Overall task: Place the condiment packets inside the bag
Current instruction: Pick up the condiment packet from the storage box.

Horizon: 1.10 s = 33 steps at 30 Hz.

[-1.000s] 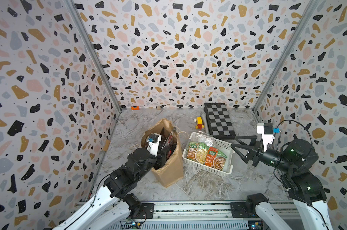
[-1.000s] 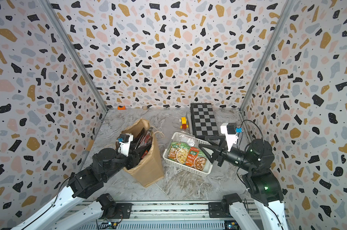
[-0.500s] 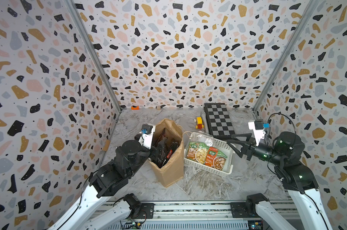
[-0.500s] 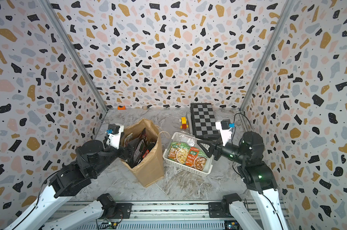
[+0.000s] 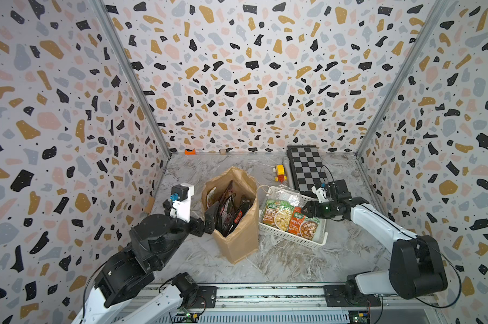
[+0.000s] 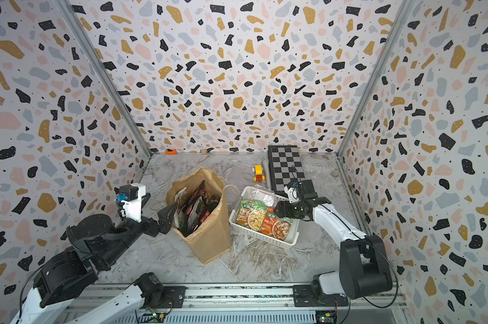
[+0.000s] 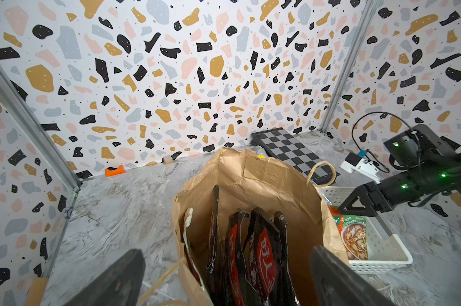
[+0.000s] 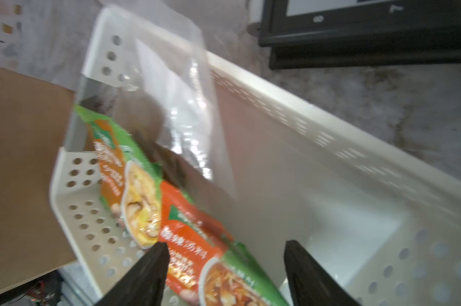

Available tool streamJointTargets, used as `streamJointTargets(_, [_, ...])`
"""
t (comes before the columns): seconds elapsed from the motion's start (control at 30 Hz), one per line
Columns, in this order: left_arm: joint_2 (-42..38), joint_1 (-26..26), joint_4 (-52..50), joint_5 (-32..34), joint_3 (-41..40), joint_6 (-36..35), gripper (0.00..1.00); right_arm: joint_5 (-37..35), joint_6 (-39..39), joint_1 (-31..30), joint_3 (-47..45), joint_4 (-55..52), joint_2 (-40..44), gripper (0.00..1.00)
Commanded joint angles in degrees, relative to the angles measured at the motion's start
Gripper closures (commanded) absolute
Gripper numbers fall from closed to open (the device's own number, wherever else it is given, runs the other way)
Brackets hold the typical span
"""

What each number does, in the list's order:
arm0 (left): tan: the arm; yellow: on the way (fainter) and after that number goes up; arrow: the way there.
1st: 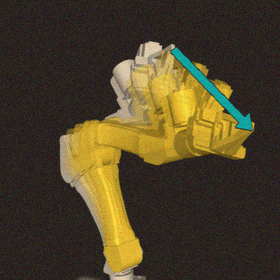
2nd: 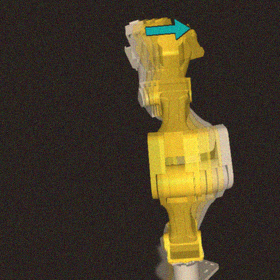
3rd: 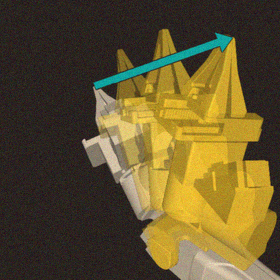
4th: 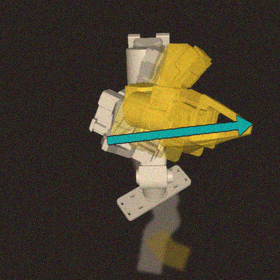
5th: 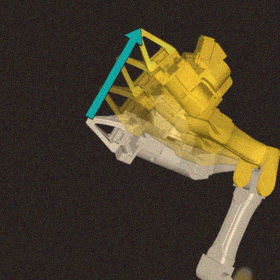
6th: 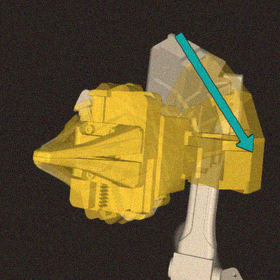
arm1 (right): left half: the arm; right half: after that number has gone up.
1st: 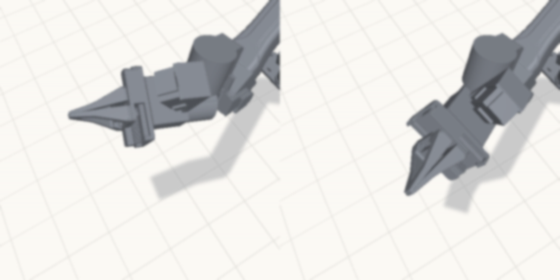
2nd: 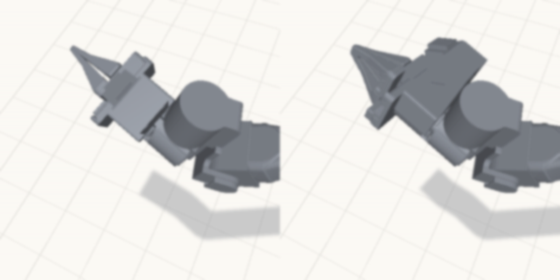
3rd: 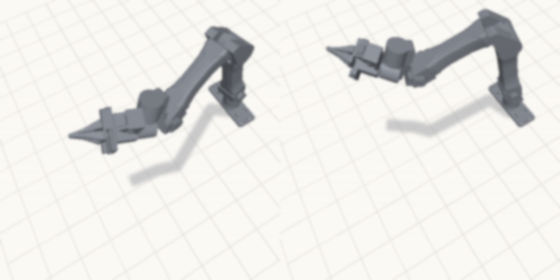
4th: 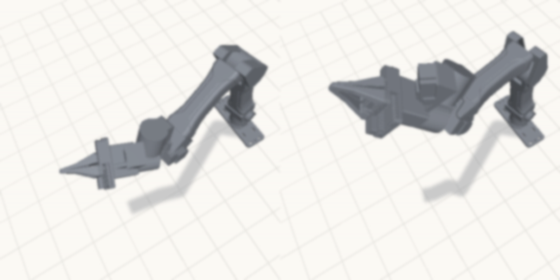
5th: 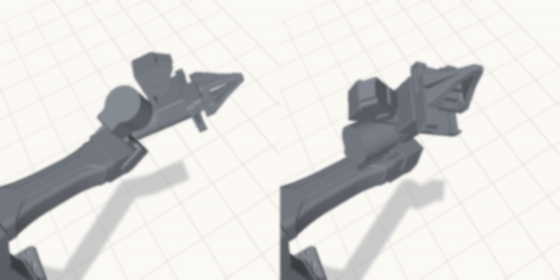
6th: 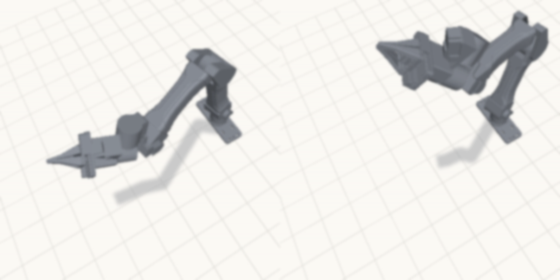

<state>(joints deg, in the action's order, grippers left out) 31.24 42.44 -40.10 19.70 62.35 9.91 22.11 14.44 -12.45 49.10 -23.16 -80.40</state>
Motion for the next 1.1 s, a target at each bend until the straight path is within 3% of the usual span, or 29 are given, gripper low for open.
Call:
streamJointTargets(0.0, [-1.8,-0.2,-1.4,-1.4,-1.5,0.8,0.0,-9.4,-1.3,0.0,-0.1,1.5,1.9,0.16])
streamJointTargets(0.07, [-2.5,-0.2,-2.0,-0.7,-2.0,0.5,0.0,-10.0,-1.2,0.1,-1.3,1.9,2.2,0.14])
streamJointTargets(0.2, [-3.3,-0.2,-1.4,-0.7,-3.3,0.0,0.0,-4.0,-2.3,0.0,-1.6,0.8,-0.1,0.14])
streamJointTargets(0.43, [-2.7,-0.2,-1.5,-1.5,-3.4,-1.0,0.0,3.5,-1.9,0.0,-4.7,0.9,4.1,0.25])
streamJointTargets(0.53, [-2.3,-0.2,-1.5,-1.8,-2.9,-1.5,0.0,5.7,-1.4,0.1,-5.4,0.2,7.9,0.42])
streamJointTargets(0.7, [-0.7,-0.2,-2.5,-3.6,-1.5,-2.1,0.0,8.0,-1.6,0.1,-6.7,-2.2,13.8,0.94])
streamJointTargets(0.73, [-0.4,-0.2,-2.3,-4.4,-1.3,-2.4,0.0,8.6,-1.6,0.1,-6.9,-2.6,14.8,1.0])
streamJointTargets(0.87, [1.5,-0.2,-0.1,-11.9,-0.1,-5.3,0.0,12.8,-1.3,0.0,-7.1,-1.6,18.9,1.0])
streamJointTargets(1.07, [7.2,-0.2,11.8,-27.8,1.2,-6.8,0.0,15.2,-5.0,-0.1,-2.1,-5.0,27.2,1.0])
